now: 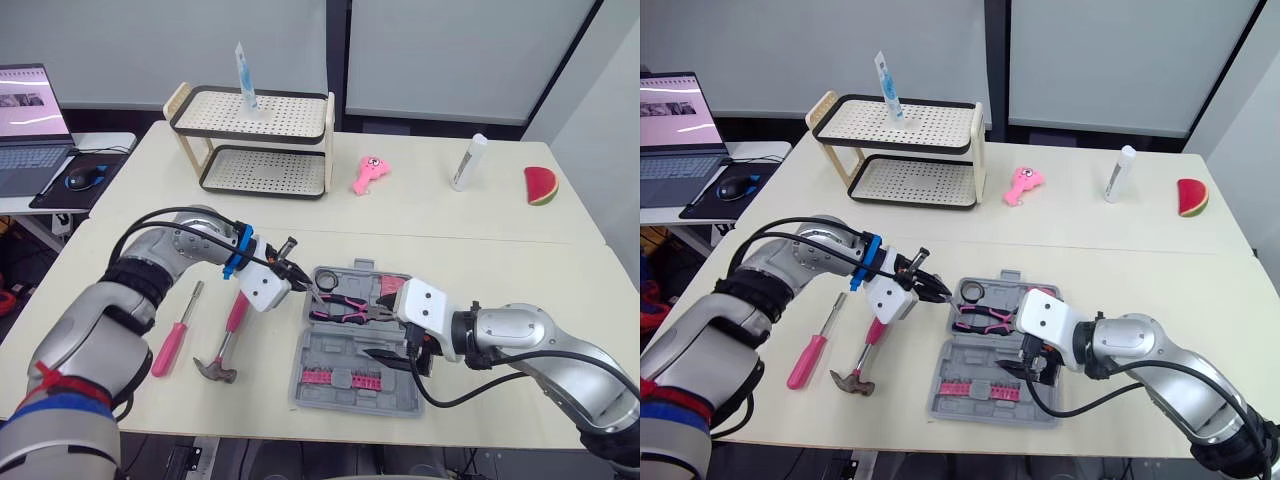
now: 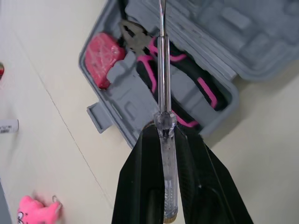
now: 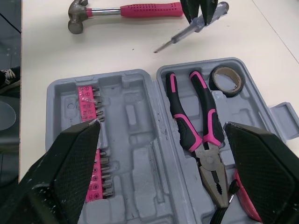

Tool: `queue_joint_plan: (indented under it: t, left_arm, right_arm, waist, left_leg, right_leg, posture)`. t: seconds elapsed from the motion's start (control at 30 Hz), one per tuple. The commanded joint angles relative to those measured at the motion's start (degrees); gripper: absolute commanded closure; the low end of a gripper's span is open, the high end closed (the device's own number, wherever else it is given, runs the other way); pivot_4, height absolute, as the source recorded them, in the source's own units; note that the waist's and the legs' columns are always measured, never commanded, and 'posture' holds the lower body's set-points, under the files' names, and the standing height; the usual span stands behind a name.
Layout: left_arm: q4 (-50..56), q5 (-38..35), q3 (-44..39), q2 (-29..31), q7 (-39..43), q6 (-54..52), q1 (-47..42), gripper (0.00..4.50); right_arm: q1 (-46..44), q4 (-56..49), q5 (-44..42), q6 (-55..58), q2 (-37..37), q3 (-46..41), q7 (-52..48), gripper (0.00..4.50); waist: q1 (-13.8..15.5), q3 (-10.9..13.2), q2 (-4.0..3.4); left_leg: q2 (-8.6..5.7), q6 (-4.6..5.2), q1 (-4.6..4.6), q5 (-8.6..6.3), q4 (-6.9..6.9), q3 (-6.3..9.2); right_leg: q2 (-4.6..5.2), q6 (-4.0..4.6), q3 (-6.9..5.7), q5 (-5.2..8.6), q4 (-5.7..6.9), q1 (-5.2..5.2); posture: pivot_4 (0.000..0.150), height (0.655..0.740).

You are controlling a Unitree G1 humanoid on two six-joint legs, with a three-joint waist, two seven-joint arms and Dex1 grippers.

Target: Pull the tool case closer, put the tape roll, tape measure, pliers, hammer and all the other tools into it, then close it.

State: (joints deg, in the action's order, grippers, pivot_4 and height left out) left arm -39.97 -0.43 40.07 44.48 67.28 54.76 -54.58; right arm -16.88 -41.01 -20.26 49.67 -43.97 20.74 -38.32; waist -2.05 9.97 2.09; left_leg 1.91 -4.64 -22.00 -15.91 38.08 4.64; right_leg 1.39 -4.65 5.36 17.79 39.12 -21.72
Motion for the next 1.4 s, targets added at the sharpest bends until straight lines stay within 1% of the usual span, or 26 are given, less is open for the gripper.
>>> queue_joint_plan:
  t: [0.03,0.07,0.1,0.17,0.2,0.27,0.33,0.4,0.47,0.53,0.63,0.77,0.9,1.07,1.17,1.4]
  left_arm:
    - [11.6,-4.4,-6.4,2.7,0.8,-16.3,4.5,4.42]
    - [14.8,-4.7,-7.5,3.5,1.2,-18.7,6.2,4.42]
    - [18.8,-5.6,-8.9,4.5,1.5,-23.6,8.4,4.42]
    - [27.0,-8.0,-12.0,6.8,1.3,-35.4,13.1,4.42]
    - [30.0,-8.5,-13.2,7.5,1.2,-39.6,14.8,4.42]
    - [37.5,-11.7,-16.2,10.1,0.6,-53.0,18.9,4.42]
    - [43.0,-13.4,-18.3,12.1,0.9,-62.7,21.8,4.42]
    - [46.5,-14.0,-19.9,13.1,0.9,-69.2,23.5,4.42]
    - [49.4,-15.0,-21.5,13.8,-0.9,-78.9,24.9,4.42]
    - [51.5,-16.0,-22.8,13.8,-2.2,-86.5,26.0,4.42]
    - [54.0,-19.6,-25.6,11.9,-6.5,-101.8,27.7,4.42]
    - [55.6,-21.8,-29.1,8.3,-13.3,-115.7,29.6,4.42]
    - [56.7,-22.3,-30.6,3.3,-19.7,-123.1,30.4,4.42]
    - [54.9,-21.4,-30.3,-1.4,-25.4,-126.9,29.1,4.42]
    - [52.0,-19.8,-30.3,-4.3,-29.5,-127.4,28.3,4.42]
    - [48.3,-18.6,-31.5,-7.4,-34.7,-128.4,28.4,4.42]
  right_arm:
    - [-0.4,-0.9,1.2,-0.9,0.6,-0.2,0.5,0.00]
    - [-0.3,-1.0,1.5,-0.9,0.7,-0.1,0.5,0.00]
    - [-0.2,-1.0,1.7,-0.9,0.9,-0.1,0.4,0.00]
    - [-0.1,-1.1,1.9,-0.9,1.0,-0.1,0.4,0.00]
    - [0.0,-1.2,2.0,-0.9,1.1,-0.2,0.4,0.00]
    - [0.3,-1.3,2.0,-1.1,1.0,-0.4,0.2,0.00]
    - [0.6,-1.4,1.8,-1.3,0.9,-0.7,-0.2,0.00]
    - [0.8,-1.5,1.6,-1.5,0.8,-0.9,-0.6,0.00]
    - [0.8,-1.7,1.2,-1.3,0.8,-1.2,-1.0,0.00]
    - [0.7,-1.8,0.9,-1.0,0.9,-1.3,-1.1,0.00]
    - [0.3,-2.0,0.2,0.0,1.4,-1.2,-1.1,0.00]
    - [-0.5,-2.7,-0.6,1.7,2.1,-0.9,-1.1,0.00]
    - [-1.0,-3.0,-0.9,3.2,2.7,-0.6,-1.0,0.00]
    - [-1.4,-3.0,-0.6,3.4,3.1,-0.3,-0.5,0.00]
    - [-1.6,-2.9,-0.4,3.4,3.2,-0.1,-0.3,0.00]
    - [-1.4,-3.1,-0.6,3.7,3.1,-0.5,-0.3,0.00]
  waist:
    - [-0.1,0.0,-0.01]
    - [-0.2,0.0,-0.02]
    - [-0.2,0.0,-0.04]
    - [-0.4,0.0,-0.08]
    - [-0.5,0.1,-0.10]
    - [-0.5,0.1,-0.15]
    - [-0.7,0.1,-0.20]
    - [-0.6,0.2,-0.27]
    - [-0.5,0.2,-0.32]
    - [-0.6,0.2,-0.33]
    - [-0.7,0.2,-0.34]
    - [-0.7,0.2,-0.35]
    - [-0.6,0.3,-0.33]
    - [-0.4,0.3,-0.33]
    - [0.0,0.3,-0.33]
    - [0.0,0.3,-0.34]
  left_leg:
    - [0.00,0.00,0.00,0.00,0.00,0.01]
    - [0.00,0.00,0.01,0.00,-0.01,0.01]
    - [0.00,0.00,0.01,0.00,-0.01,0.01]
    - [0.03,0.00,0.01,0.00,-0.02,0.00]
    - [0.03,0.00,0.00,0.00,-0.02,0.00]
    - [0.03,0.00,0.00,0.00,-0.02,0.00]
    - [0.05,0.01,0.00,0.00,-0.02,0.01]
    - [0.05,0.00,0.00,0.00,-0.03,0.01]
    - [0.04,0.00,0.00,-0.01,-0.03,0.00]
    - [0.04,0.01,0.00,-0.01,-0.03,0.00]
    - [0.04,0.01,0.00,-0.01,-0.05,0.01]
    - [0.05,0.01,0.00,-0.01,-0.06,0.00]
    - [0.04,0.01,-0.01,-0.01,-0.06,0.02]
    - [0.04,0.00,0.00,-0.01,-0.08,0.02]
    - [0.04,0.00,0.00,-0.01,-0.09,0.02]
    - [0.04,0.00,0.02,-0.01,-0.14,0.02]
  right_leg:
    - [0.00,0.00,0.00,0.00,0.00,0.00]
    - [-0.01,0.00,0.01,0.00,0.01,-0.01]
    - [-0.01,0.01,0.01,0.01,0.01,-0.01]
    - [-0.02,0.02,0.02,0.01,0.00,-0.01]
    - [-0.02,0.02,0.02,0.01,0.01,-0.02]
    - [-0.03,0.02,0.01,0.02,0.00,-0.01]
    - [-0.04,0.03,0.01,0.03,0.00,-0.01]
    - [-0.05,0.04,-0.01,0.03,0.01,-0.01]
    - [-0.05,0.04,-0.01,0.03,-0.01,0.00]
    - [-0.04,0.04,0.00,0.03,-0.01,0.00]
    - [-0.06,0.04,0.00,0.04,-0.02,-0.02]
    - [-0.05,0.06,0.01,0.04,-0.03,-0.02]
    - [-0.05,0.06,0.00,0.04,-0.04,-0.02]
    - [-0.04,0.07,0.00,0.03,-0.08,-0.02]
    - [-0.04,0.07,0.00,0.03,-0.09,-0.03]
    - [-0.04,0.09,0.01,0.03,-0.12,-0.04]
  posture:
    - [0.150,0.7350]
    - [0.150,0.7350]
    - [0.150,0.7350]
    - [0.150,0.7350]
    - [0.150,0.7350]
    - [0.150,0.7350]
    - [0.150,0.7350]
    - [0.150,0.7350]
    - [0.150,0.7350]
    - [0.150,0.7350]
    - [0.150,0.7350]
    - [0.150,0.7350]
    - [0.150,0.7350]
    - [0.150,0.7350]
    - [0.150,0.7350]
    - [0.150,0.7350]
